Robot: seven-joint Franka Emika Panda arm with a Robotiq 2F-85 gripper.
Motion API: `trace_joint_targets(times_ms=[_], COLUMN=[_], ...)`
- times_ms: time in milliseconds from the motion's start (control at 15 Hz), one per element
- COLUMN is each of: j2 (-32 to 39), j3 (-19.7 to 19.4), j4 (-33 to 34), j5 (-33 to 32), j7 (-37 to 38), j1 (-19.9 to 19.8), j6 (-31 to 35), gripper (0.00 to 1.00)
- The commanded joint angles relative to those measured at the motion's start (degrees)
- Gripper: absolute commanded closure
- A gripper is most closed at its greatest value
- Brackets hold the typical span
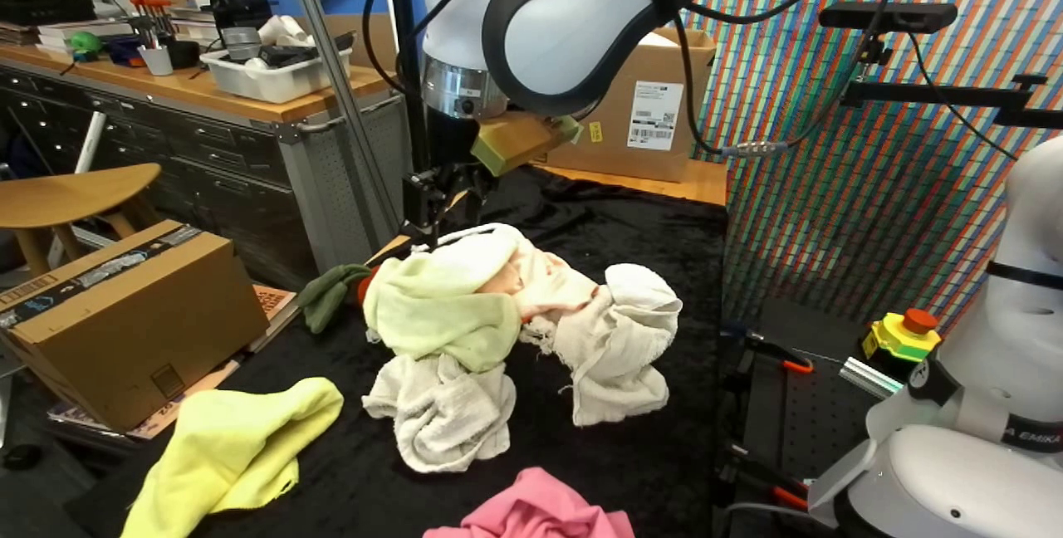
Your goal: Pile the t-shirts and towels on the left side of the table
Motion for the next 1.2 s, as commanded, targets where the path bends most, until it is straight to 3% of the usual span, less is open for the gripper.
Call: trace_joint_targets(times_ms=[0,400,667,1133], j2=[-0.4,-4.0,-7.2,-12.7], j3=[-1.5,-1.9,-1.1,-0.5], j4=[0.5,-4.9,-9.9,-19.9], j5=[-0.8,0.3,1.0,2.4], j7=[-0.2,-1.5,-1.8,-8.4], j1=[-0.5,-1.7,-1.7,-2.6], j6=[-8.9,-19.6,-20.5,-20.2], gripper=[0.0,0.0,0.0,0.0])
